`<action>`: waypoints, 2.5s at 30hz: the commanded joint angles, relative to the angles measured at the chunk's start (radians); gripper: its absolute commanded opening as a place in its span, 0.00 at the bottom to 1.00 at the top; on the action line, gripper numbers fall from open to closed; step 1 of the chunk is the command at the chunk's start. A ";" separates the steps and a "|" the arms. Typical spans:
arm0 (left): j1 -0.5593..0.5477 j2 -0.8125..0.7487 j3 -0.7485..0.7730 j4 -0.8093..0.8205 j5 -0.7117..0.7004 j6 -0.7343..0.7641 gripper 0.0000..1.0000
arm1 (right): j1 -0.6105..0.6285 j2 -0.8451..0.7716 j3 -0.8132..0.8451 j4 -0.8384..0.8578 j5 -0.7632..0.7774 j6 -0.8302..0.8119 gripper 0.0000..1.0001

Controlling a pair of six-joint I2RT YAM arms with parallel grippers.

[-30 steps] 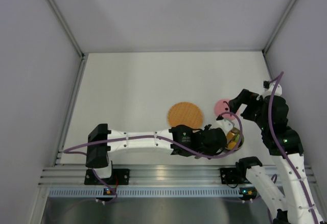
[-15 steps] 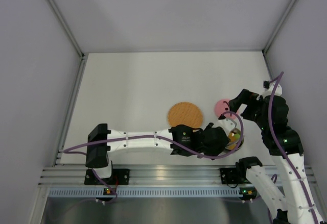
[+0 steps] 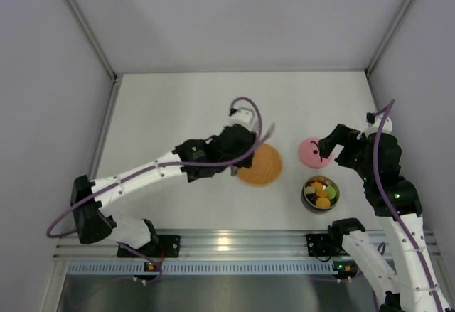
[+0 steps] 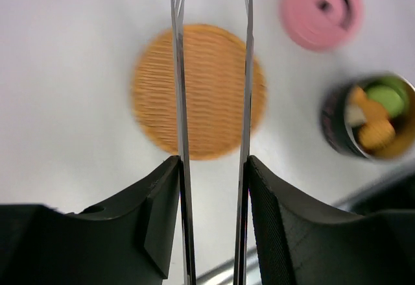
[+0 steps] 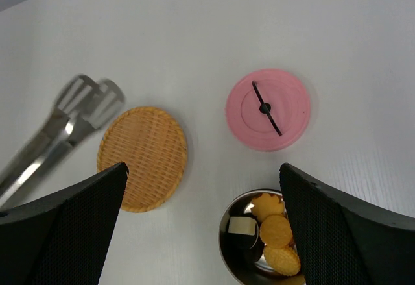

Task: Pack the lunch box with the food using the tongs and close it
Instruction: Place the fake food in the packing box, then place the clamp at the center of the board, then pick up the box lid from the center of the board.

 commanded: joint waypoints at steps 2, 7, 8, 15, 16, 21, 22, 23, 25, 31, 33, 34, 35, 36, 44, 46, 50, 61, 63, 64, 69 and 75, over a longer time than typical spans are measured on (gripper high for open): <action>0.294 -0.171 -0.131 -0.004 -0.061 -0.099 0.49 | -0.016 -0.003 0.038 -0.028 0.010 -0.010 0.99; 0.560 -0.231 -0.243 0.074 0.041 -0.114 0.50 | -0.017 0.005 0.044 -0.025 -0.003 -0.008 0.99; 0.627 -0.219 -0.254 0.088 0.061 -0.120 0.50 | -0.017 0.006 0.045 -0.025 -0.003 -0.008 1.00; 0.836 -0.059 -0.329 0.200 0.150 -0.174 0.50 | -0.017 0.003 0.047 -0.027 -0.001 -0.011 0.99; 0.861 -0.044 -0.344 0.208 0.153 -0.178 0.51 | -0.017 0.002 0.045 -0.028 -0.001 -0.014 1.00; 0.884 0.017 -0.416 0.275 0.124 -0.195 0.55 | -0.017 -0.005 0.025 -0.025 0.004 -0.016 0.99; 0.887 0.024 -0.439 0.283 0.126 -0.200 0.57 | -0.017 -0.003 0.022 -0.021 0.004 -0.014 0.99; 0.889 0.031 -0.450 0.292 0.129 -0.200 0.58 | -0.017 -0.003 0.015 -0.018 -0.001 -0.013 0.99; 0.889 0.037 -0.481 0.320 0.141 -0.204 0.60 | -0.017 -0.002 0.010 -0.015 -0.004 -0.011 0.99; 0.889 0.042 -0.538 0.375 0.181 -0.223 0.63 | -0.017 -0.002 -0.002 -0.013 0.000 -0.008 0.99; 0.889 0.041 -0.551 0.383 0.189 -0.227 0.66 | -0.016 0.000 -0.004 -0.012 0.000 -0.008 0.99; 0.889 0.038 -0.556 0.393 0.201 -0.234 0.66 | -0.017 0.000 -0.005 -0.010 0.000 -0.008 1.00; 0.890 0.036 -0.561 0.398 0.206 -0.235 0.67 | -0.017 0.003 -0.007 -0.007 0.000 -0.007 0.99; 0.889 0.034 -0.565 0.401 0.209 -0.237 0.68 | -0.017 0.009 -0.008 -0.002 -0.003 -0.004 0.99; 0.889 -0.016 -0.555 0.404 0.232 -0.220 0.78 | -0.017 0.084 -0.007 0.008 0.020 -0.002 0.99; 0.889 -0.038 -0.545 0.397 0.236 -0.214 0.79 | -0.016 0.107 -0.007 0.007 0.028 0.001 0.99; 0.889 -0.096 -0.532 0.372 0.242 -0.200 0.80 | -0.016 0.150 -0.002 0.018 0.063 0.005 0.99; 0.864 -0.410 -0.453 0.222 0.349 -0.066 0.82 | -0.017 0.449 0.042 0.125 0.177 -0.005 0.90; 0.853 -0.467 -0.452 0.197 0.409 -0.028 0.82 | -0.017 0.516 0.050 0.137 0.224 -0.011 0.87; 0.849 -0.484 -0.455 0.187 0.437 -0.017 0.82 | -0.017 0.538 0.053 0.148 0.235 -0.013 0.86; 0.846 -0.591 -0.502 0.160 0.586 0.058 0.83 | -0.017 0.694 0.085 0.180 0.243 -0.034 0.76; 0.844 -0.676 -0.515 0.090 0.652 0.111 0.83 | -0.017 0.830 0.137 0.183 0.254 -0.041 0.70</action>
